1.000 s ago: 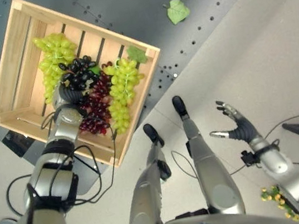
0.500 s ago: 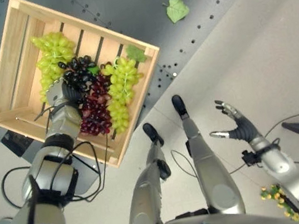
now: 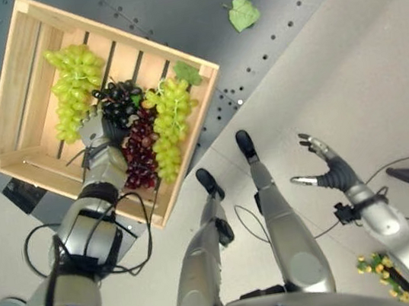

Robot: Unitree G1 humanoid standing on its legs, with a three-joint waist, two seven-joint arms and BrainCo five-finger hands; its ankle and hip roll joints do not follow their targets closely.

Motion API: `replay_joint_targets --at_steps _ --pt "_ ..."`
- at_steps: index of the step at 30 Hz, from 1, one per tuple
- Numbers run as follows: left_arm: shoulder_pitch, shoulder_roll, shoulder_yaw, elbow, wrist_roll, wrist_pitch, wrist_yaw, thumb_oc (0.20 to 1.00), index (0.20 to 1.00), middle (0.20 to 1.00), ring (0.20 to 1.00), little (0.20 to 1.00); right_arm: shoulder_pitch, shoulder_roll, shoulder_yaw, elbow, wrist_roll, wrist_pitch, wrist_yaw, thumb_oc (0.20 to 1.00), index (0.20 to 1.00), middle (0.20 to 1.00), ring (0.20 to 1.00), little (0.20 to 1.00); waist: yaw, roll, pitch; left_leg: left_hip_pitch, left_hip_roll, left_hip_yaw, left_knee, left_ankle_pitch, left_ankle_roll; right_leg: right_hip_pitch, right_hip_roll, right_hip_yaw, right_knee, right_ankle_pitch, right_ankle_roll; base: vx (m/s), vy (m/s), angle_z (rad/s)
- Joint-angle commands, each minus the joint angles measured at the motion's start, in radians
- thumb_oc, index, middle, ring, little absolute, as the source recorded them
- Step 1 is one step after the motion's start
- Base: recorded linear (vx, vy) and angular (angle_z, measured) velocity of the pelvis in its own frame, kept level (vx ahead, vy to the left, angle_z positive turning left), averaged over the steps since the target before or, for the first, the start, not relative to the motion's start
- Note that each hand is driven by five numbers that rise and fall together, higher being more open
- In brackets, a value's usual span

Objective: Pick up the fruits from the basket on one side to the basket on the other side

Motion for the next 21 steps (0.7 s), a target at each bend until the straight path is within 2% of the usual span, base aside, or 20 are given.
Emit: replay_joint_targets --at_steps 1,8,13,14,15,16,17,21 --pt "0.107 -0.108 0.035 0.138 -0.073 -0.002 -0.021 1.0 1.0 1.0 1.0 1.0 0.064 -0.021 -0.031 -0.083 0.032 -0.043 -0.016 1.0 1.0 1.0 1.0 1.0 -0.008 -0.047 -0.022 -0.057 0.018 -0.016 0.086 -0.032 -0.082 -0.014 -0.014 0.039 0.061 -0.068 0.105 0.0 0.0 0.0" --pt "0.183 -0.15 0.105 0.157 -0.167 -0.014 0.018 1.0 1.0 1.0 1.0 1.0 0.069 -0.019 -0.025 -0.088 0.049 -0.043 -0.026 1.0 1.0 1.0 1.0 1.0 -0.002 -0.05 -0.025 -0.06 0.018 -0.02 0.09 -0.035 -0.082 -0.017 -0.013 0.036 0.063 -0.068 0.101 0.0 0.0 0.0" --pt "0.21 -0.16 0.099 0.157 -0.151 -0.014 0.012 1.0 1.0 1.0 1.0 1.0 0.065 -0.026 -0.027 -0.096 0.05 -0.045 -0.026 1.0 1.0 1.0 1.0 1.0 -0.002 -0.053 -0.027 -0.065 0.019 -0.02 0.094 -0.036 -0.082 -0.02 -0.011 0.037 0.063 -0.067 0.099 0.0 0.0 0.0" --pt "0.206 -0.161 0.09 0.156 -0.142 -0.013 0.011 0.928 0.928 0.928 0.928 0.928 0.065 -0.028 -0.028 -0.098 0.049 -0.046 -0.027 1.0 1.0 1.0 1.0 1.0 -0.003 -0.054 -0.027 -0.067 0.019 -0.021 0.094 -0.035 -0.082 -0.022 -0.01 0.037 0.064 -0.067 0.099 0.0 0.0 0.0" --pt "0.2 -0.16 0.081 0.153 -0.133 -0.013 0.008 0.479 0.479 0.479 0.479 0.479 0.064 -0.031 -0.029 -0.101 0.049 -0.047 -0.027 1.0 1.0 1.0 1.0 1.0 -0.003 -0.055 -0.027 -0.069 0.02 -0.022 0.093 -0.033 -0.083 -0.023 -0.01 0.034 0.063 -0.067 0.099 0.0 0.0 0.0" --pt "0.2 -0.16 0.081 0.153 -0.133 -0.013 0.008 0.479 0.479 0.479 0.479 0.479 0.064 -0.031 -0.029 -0.101 0.049 -0.047 -0.027 1.0 1.0 1.0 1.0 1.0 -0.003 -0.055 -0.027 -0.069 0.02 -0.022 0.093 -0.033 -0.083 -0.023 -0.01 0.034 0.063 -0.067 0.099 0.0 0.0 0.0" --pt "0.189 -0.156 0.071 0.149 -0.119 -0.015 -0.005 0.2 0.2 0.2 0.2 0.2 0.06 -0.034 -0.034 -0.103 0.051 -0.046 -0.027 1.0 1.0 1.0 1.0 1.0 -0.006 -0.059 -0.025 -0.072 0.02 -0.025 0.092 -0.031 -0.083 -0.024 -0.008 0.035 0.062 -0.067 0.099 0.0 0.0 0.0" --pt "0.138 -0.13 0.055 0.142 -0.113 -0.018 -0.013 0.2 0.2 0.2 0.2 0.2 0.056 -0.034 -0.033 -0.099 0.05 -0.047 -0.029 1.0 1.0 1.0 1.0 1.0 -0.014 -0.071 -0.022 -0.08 0.022 -0.028 0.087 -0.025 -0.084 -0.035 -0.004 0.036 0.062 -0.062 0.1 0.0 0.0 0.0"
